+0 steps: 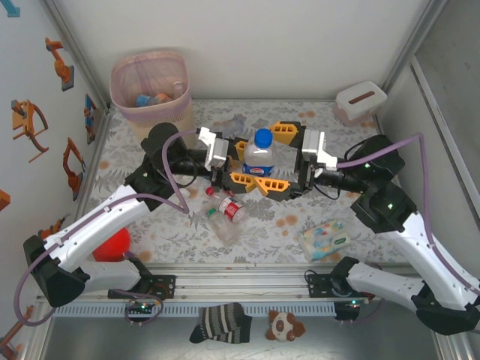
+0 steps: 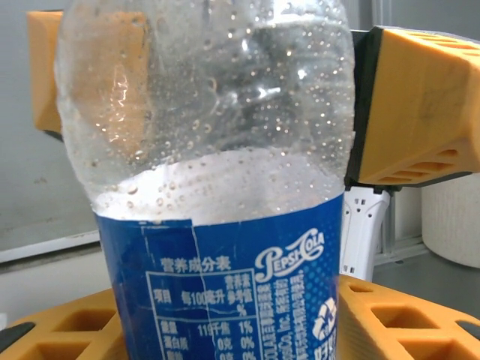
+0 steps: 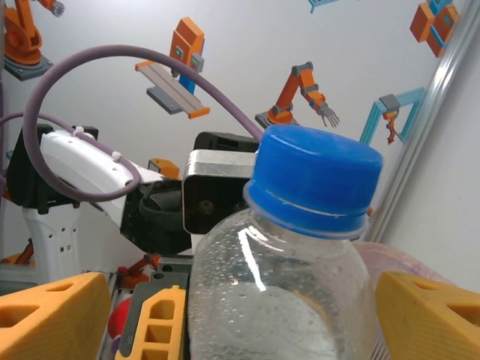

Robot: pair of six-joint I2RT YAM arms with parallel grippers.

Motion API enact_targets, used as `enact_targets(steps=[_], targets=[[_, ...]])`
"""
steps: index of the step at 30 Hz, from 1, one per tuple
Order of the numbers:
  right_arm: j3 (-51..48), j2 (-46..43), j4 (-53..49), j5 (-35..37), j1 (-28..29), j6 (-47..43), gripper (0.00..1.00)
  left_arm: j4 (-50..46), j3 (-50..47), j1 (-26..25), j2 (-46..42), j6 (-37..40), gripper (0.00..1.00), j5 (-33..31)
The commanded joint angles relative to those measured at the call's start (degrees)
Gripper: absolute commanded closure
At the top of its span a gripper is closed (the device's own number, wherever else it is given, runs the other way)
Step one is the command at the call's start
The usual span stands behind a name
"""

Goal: Put the plastic bottles in the bin

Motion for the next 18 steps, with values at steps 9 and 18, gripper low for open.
enact_targets(steps=[9,18], targets=[[-2.4,-3.52,-9.45,17.97,0.29,-0.26,0.11,-9.21,2.68,4.8,-3.61,3.69,0.49,-18.97],[-4.54,-3.26,-12.09,22.04,0.27,0.19,0.11,-22.17,9.12,11.82,-2.3,4.83,0.49,-46.36]])
